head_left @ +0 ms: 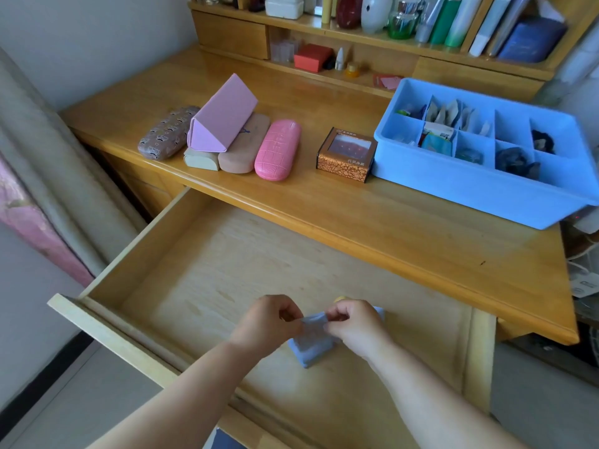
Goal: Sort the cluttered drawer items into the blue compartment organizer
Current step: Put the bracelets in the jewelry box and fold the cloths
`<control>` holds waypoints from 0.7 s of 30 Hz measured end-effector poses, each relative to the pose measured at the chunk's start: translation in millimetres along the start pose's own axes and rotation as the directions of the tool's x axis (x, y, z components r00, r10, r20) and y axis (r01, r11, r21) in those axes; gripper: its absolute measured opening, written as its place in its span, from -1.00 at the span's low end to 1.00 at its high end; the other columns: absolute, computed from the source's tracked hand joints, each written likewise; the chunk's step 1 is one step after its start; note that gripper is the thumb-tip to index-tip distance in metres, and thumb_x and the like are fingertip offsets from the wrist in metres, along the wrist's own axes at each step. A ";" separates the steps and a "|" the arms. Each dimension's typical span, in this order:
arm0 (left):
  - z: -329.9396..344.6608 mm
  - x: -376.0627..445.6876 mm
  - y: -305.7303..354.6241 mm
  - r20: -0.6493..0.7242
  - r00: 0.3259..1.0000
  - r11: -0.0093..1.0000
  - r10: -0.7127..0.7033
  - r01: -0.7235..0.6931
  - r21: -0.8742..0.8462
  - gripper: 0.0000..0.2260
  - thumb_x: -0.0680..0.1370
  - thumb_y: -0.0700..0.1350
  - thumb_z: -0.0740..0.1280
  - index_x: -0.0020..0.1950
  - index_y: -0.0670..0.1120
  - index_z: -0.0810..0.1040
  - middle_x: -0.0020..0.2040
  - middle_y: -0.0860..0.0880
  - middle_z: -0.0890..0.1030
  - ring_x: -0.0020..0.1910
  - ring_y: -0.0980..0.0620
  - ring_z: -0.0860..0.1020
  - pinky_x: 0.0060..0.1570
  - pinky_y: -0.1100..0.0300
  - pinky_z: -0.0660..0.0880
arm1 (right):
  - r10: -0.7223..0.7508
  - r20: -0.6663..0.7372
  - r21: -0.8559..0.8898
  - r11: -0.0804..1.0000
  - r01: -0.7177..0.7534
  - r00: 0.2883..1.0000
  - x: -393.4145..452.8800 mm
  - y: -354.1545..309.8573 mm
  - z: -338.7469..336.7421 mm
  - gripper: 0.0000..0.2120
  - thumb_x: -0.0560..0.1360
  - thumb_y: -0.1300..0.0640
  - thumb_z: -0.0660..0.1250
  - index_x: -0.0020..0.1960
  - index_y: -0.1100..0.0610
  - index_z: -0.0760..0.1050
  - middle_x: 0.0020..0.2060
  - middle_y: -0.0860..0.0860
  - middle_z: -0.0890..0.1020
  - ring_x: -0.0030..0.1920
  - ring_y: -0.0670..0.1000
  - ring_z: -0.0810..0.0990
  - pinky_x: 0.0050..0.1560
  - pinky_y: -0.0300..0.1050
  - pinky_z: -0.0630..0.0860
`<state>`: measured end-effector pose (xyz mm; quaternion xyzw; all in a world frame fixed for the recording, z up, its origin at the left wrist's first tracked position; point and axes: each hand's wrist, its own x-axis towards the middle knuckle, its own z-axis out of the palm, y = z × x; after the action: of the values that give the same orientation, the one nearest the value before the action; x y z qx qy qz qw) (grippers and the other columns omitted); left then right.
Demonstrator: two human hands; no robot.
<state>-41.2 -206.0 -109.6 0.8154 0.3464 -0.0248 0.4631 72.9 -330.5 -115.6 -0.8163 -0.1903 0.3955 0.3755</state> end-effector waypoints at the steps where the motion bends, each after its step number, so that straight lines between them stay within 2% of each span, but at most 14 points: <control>1: -1.2 -2.7 1.7 -0.066 0.993 0.995 0.096 -0.094 0.034 -0.76 0.37 -0.26 0.43 -0.34 0.06 0.50 -0.37 0.12 0.51 -0.47 0.23 0.45 -0.45 0.44 0.30 | -0.020 -0.038 0.012 1.000 0.020 0.999 -0.1 -2.0 -3.0 -0.80 0.38 0.35 0.37 -0.25 0.06 0.57 -0.53 -0.14 0.49 -0.45 -0.14 0.47 -0.40 -0.33 0.37; 3: -3.0 -8.2 4.0 -0.119 0.951 0.957 0.285 -0.276 0.083 -0.76 0.36 -0.29 0.43 -0.31 0.03 0.48 -0.28 0.14 0.49 -0.40 0.22 0.46 -0.39 0.46 0.30 | -0.049 -0.069 0.070 0.996 0.054 0.996 1.2 -7.9 -9.2 -0.75 0.40 0.34 0.35 -0.32 0.02 0.56 -0.55 -0.10 0.51 -0.55 -0.21 0.43 -0.49 -0.37 0.35; 4: -3.8 -10.4 4.7 -0.113 0.928 0.933 0.355 -0.343 0.110 -0.78 0.36 -0.31 0.42 -0.28 -0.01 0.50 -0.25 0.14 0.49 -0.39 0.21 0.46 -0.36 0.47 0.31 | -0.040 -0.048 0.130 0.990 0.046 0.998 1.6 -11.2 -11.4 -0.76 0.42 0.32 0.32 -0.30 0.03 0.58 -0.50 -0.06 0.55 -0.53 -0.20 0.45 -0.45 -0.35 0.41; 6: -5.2 -11.9 4.2 -0.068 0.898 0.892 0.434 -0.418 0.169 -0.87 0.37 -0.33 0.39 -0.21 -0.11 0.56 -0.22 0.09 0.51 -0.37 0.22 0.46 -0.29 0.42 0.37 | 0.021 0.046 0.275 0.961 -0.033 0.999 1.5 -16.0 -13.3 -0.78 0.45 0.26 0.27 -0.29 0.06 0.61 -0.42 0.01 0.60 -0.44 -0.11 0.53 -0.32 -0.14 0.57; 7: -5.5 -11.7 3.0 -0.035 0.892 0.879 0.450 -0.436 0.193 -0.90 0.39 -0.33 0.37 -0.18 -0.15 0.58 -0.21 0.04 0.53 -0.33 0.21 0.48 -0.24 0.34 0.43 | 0.046 0.082 0.300 0.952 -0.068 0.996 1.8 -15.7 -13.2 -0.80 0.45 0.22 0.29 -0.30 0.08 0.61 -0.41 0.04 0.60 -0.40 -0.06 0.55 -0.25 -0.03 0.59; 8: -5.1 -11.5 1.5 0.004 0.890 0.869 0.456 -0.446 0.217 -0.91 0.41 -0.32 0.35 -0.15 -0.16 0.59 -0.19 0.00 0.55 -0.28 0.17 0.51 -0.18 0.25 0.47 | 0.059 0.106 0.283 0.955 -0.087 0.993 2.0 -14.6 -12.2 -0.81 0.45 0.21 0.31 -0.30 0.08 0.60 -0.41 0.05 0.59 -0.41 -0.04 0.55 -0.22 -0.01 0.59; 11: -1.0 -11.7 -5.3 0.155 0.885 0.824 0.439 -0.466 0.323 -0.88 0.47 -0.24 0.32 -0.05 -0.15 0.62 -0.03 -0.03 0.58 -0.08 0.01 0.56 -0.01 0.13 0.47 | 0.000 0.143 0.071 0.997 -0.010 0.990 3.9 -5.7 -6.8 -0.76 0.44 0.36 0.29 -0.28 0.06 0.53 -0.38 0.04 0.56 -0.45 -0.07 0.51 -0.29 -0.16 0.48; 13: 3.1 -13.1 -9.1 0.233 0.883 0.805 0.407 -0.467 0.366 -0.84 0.50 -0.19 0.29 0.02 -0.10 0.63 0.06 0.00 0.57 0.00 0.00 0.56 0.04 0.17 0.45 | -0.074 0.129 -0.120 0.989 0.089 0.989 5.2 0.3 -3.0 -0.68 0.43 0.37 0.28 -0.30 -0.03 0.50 -0.29 0.02 0.58 -0.31 -0.03 0.53 -0.21 -0.19 0.46; 15: 7.6 -13.7 -11.5 0.287 0.885 0.785 0.368 -0.461 0.414 -0.79 0.52 -0.15 0.27 0.09 -0.05 0.63 0.13 0.03 0.53 0.04 0.00 0.55 0.05 0.23 0.42 | -0.138 0.113 -0.289 0.943 0.166 0.984 5.9 7.1 0.7 -0.69 0.41 0.34 0.28 -0.28 -0.08 0.50 -0.22 0.00 0.59 -0.20 -0.04 0.52 -0.15 -0.30 0.42; 16: 10.1 -13.4 -13.3 0.319 0.883 0.771 0.345 -0.460 0.441 -0.78 0.53 -0.13 0.26 0.13 -0.03 0.61 0.17 0.03 0.52 0.06 0.00 0.55 0.06 0.23 0.41 | -0.177 0.101 -0.351 0.914 0.202 0.979 4.6 9.7 2.4 -0.72 0.41 0.33 0.28 -0.24 -0.06 0.54 -0.26 -0.07 0.57 -0.19 -0.06 0.50 -0.21 -0.42 0.36; 18: 14.8 -13.0 -16.1 0.390 0.873 0.739 0.293 -0.465 0.486 -0.75 0.54 -0.11 0.24 0.17 -0.01 0.59 0.21 0.03 0.49 0.10 -0.03 0.53 0.12 0.17 0.41 | -0.250 0.088 -0.467 0.845 0.262 0.964 3.0 15.6 5.8 -0.78 0.41 0.29 0.28 -0.11 0.01 0.61 -0.34 -0.20 0.43 -0.19 -0.11 0.45 -0.23 -0.50 0.30; 20: 18.0 -12.5 -18.8 0.445 0.858 0.727 0.258 -0.475 0.495 -0.73 0.52 -0.11 0.26 0.21 0.00 0.57 0.25 0.04 0.47 0.15 -0.03 0.51 0.15 0.15 0.40 | -0.294 0.149 -0.562 0.761 0.325 0.944 3.4 21.0 10.5 -0.79 0.44 0.25 0.27 -0.02 0.05 0.58 -0.28 -0.18 0.41 -0.15 -0.08 0.43 -0.24 -0.44 0.24; 21: 18.9 -12.3 -20.0 0.457 0.855 0.735 0.247 -0.472 0.487 -0.71 0.52 -0.11 0.26 0.22 0.01 0.56 0.26 0.05 0.47 0.16 -0.02 0.50 0.16 0.16 0.39 | -0.291 0.189 -0.600 0.722 0.345 0.938 3.5 22.5 13.1 -0.79 0.45 0.25 0.25 0.03 0.06 0.55 -0.19 -0.09 0.43 -0.11 -0.02 0.44 -0.24 -0.37 0.21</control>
<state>-57.0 -220.6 -130.7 0.9499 0.0627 -0.1877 0.2418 65.0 -336.8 -139.9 -0.8323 -0.4627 0.2725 0.1377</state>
